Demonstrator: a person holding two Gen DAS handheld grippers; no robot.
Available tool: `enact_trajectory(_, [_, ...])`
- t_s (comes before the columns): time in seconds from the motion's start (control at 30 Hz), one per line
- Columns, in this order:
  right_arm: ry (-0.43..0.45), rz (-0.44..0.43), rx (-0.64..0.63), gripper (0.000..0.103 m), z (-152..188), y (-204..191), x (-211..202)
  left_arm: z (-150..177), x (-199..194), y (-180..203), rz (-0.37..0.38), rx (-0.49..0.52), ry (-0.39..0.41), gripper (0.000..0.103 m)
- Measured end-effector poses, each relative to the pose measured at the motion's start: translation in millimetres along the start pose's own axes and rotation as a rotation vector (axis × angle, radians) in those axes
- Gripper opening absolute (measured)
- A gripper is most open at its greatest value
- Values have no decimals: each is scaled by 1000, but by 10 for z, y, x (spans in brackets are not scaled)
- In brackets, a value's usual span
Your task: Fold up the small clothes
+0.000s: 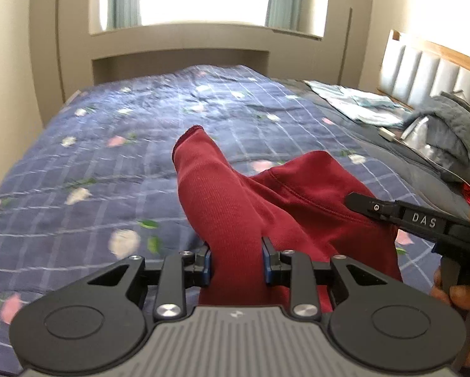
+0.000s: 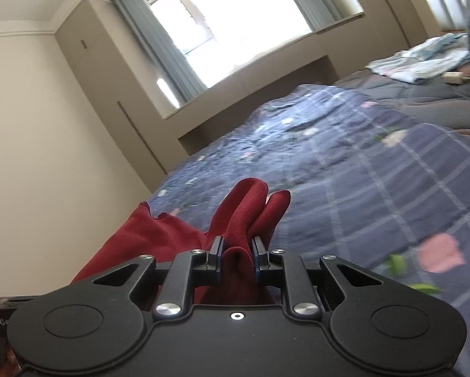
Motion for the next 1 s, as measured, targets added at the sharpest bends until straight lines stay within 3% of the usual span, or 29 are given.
enact_trajectory(0.2, [-22, -60, -22, 19, 76, -642, 329, -28, -174, -695, -56, -85, 45, 32])
enact_trajectory(0.37, [-71, -66, -88, 19, 330, -1027, 606, 145, -178, -1169, -81, -152, 48, 32])
enact_trajectory(0.53, [-143, -21, -125, 19, 658, -1067, 790, 473, -12, -1491, -65, -239, -3, 32])
enact_trajectory(0.73, [-155, 26, -141, 22, 812, -913, 829, 678, 9, -1610, -44, -305, -6, 37])
enact_trajectory(1.0, [-140, 67, -165, 45, 806, -801, 770, 721, -34, -1623, -49, -356, -30, 69])
Point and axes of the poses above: each gripper's, at about its wrist camera, not at the fingertips, and x roughly the way its jaws point, y to its right, z to its underside, the point moved 10 cm from there along x, roughly the way its jaws point, and after that the axes turned 7 degrees about z, right-handed, at the moved point
